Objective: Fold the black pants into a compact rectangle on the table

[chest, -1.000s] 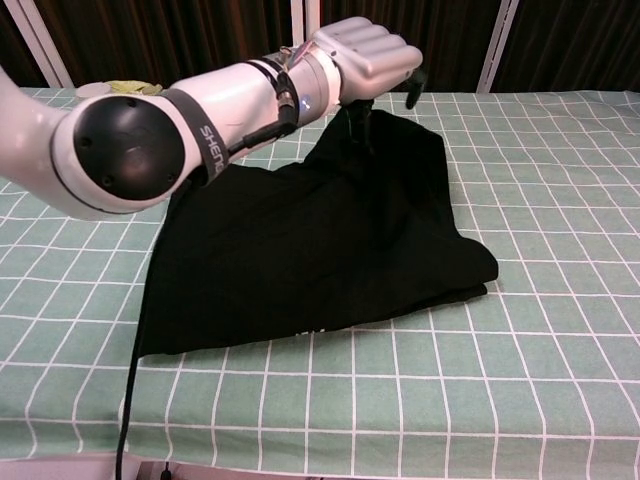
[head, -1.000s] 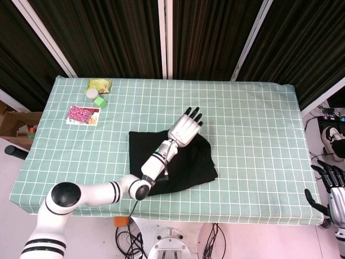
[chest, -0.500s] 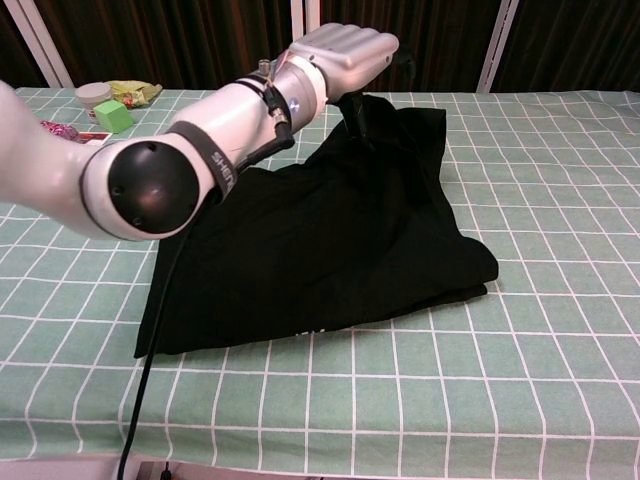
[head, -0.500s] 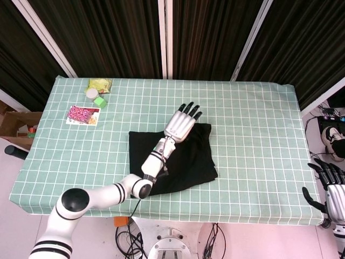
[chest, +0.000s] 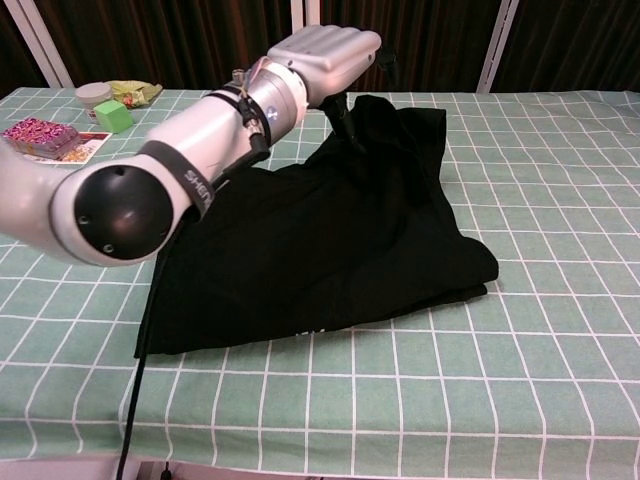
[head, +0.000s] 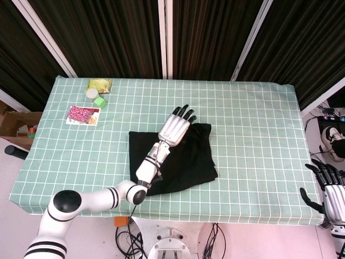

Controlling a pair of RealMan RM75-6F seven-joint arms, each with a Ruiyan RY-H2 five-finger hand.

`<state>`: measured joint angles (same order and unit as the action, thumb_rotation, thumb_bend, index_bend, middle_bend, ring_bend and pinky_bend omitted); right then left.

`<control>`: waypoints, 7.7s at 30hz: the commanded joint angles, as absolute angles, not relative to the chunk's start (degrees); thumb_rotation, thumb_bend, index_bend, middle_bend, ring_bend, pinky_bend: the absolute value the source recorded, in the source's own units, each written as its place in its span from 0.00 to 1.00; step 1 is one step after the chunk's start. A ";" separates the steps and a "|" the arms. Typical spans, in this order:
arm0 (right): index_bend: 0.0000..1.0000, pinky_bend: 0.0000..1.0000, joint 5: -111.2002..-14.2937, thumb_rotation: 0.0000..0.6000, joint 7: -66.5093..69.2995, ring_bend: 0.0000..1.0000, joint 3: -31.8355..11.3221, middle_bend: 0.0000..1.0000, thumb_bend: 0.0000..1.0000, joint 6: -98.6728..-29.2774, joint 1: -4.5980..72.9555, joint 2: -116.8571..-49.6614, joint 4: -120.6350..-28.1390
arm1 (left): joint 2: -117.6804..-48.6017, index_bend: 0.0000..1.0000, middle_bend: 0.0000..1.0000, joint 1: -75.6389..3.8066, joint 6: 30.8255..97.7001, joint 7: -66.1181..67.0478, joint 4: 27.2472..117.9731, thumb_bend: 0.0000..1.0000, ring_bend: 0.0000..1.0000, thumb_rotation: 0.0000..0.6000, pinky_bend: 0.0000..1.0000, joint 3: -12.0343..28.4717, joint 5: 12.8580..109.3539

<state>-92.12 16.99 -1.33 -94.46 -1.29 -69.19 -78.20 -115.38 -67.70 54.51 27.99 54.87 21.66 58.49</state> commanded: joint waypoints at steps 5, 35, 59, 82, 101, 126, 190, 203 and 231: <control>0.22 0.14 -90.93 1.00 16.86 0.10 -1.33 0.14 0.30 -93.98 -1.83 -68.92 -78.43 | -130.00 0.24 0.15 -82.22 38.55 21.67 23.36 0.03 0.08 1.00 0.18 28.66 53.71; 0.23 0.09 -98.50 1.00 7.62 0.06 -5.48 0.15 0.83 -58.19 28.34 -70.83 -88.89 | -92.62 0.21 0.13 -51.68 68.10 29.16 88.13 0.03 0.07 1.00 0.18 10.56 57.35; 0.23 0.07 -77.38 1.00 -4.68 0.06 -9.02 0.17 0.89 -38.20 43.42 -86.81 -71.75 | -86.66 0.22 0.14 -39.27 67.52 23.89 95.07 0.03 0.07 1.00 0.17 -1.54 69.31; 0.23 0.07 -92.43 1.00 2.91 0.07 6.37 0.18 0.78 -52.74 33.03 -74.52 -88.70 | -85.01 0.23 0.14 -34.17 67.43 19.48 94.12 0.03 0.07 1.00 0.17 -1.54 75.33; 0.23 0.07 -98.96 1.00 5.04 0.08 5.59 0.18 0.68 -75.17 24.57 -65.47 -93.67 | -91.08 0.26 0.16 -36.60 68.00 12.94 68.13 0.03 0.07 1.00 0.17 -1.94 89.28; 0.23 0.07 -97.03 1.00 2.91 0.08 2.45 0.16 0.66 -82.31 17.77 -60.47 -97.87 | -112.27 0.22 0.15 -40.99 73.87 -16.22 33.38 0.00 0.07 1.00 0.17 -2.95 98.15; 0.22 0.06 -99.53 1.00 13.08 0.08 2.15 0.16 0.67 -89.06 10.88 -68.07 -85.94 | -65.58 0.56 0.24 -44.02 57.78 21.88 94.16 0.52 0.12 1.00 0.19 1.34 91.90; 0.23 0.05 -98.44 1.00 14.37 0.08 1.83 0.16 0.67 -88.34 10.54 -68.73 -84.64 | -72.58 0.57 0.24 -56.62 38.54 40.02 95.51 0.53 0.12 1.00 0.18 6.50 75.88; 0.22 0.05 -97.68 1.00 15.78 0.08 1.64 0.16 0.67 -87.08 10.30 -68.75 -83.84 | -81.20 0.16 0.14 -54.31 55.04 32.45 93.19 0.05 0.09 1.00 0.19 7.05 63.71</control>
<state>-97.60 15.74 1.63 -87.11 10.25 -68.77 -83.82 -84.30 -58.02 50.18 37.22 88.92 6.23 59.81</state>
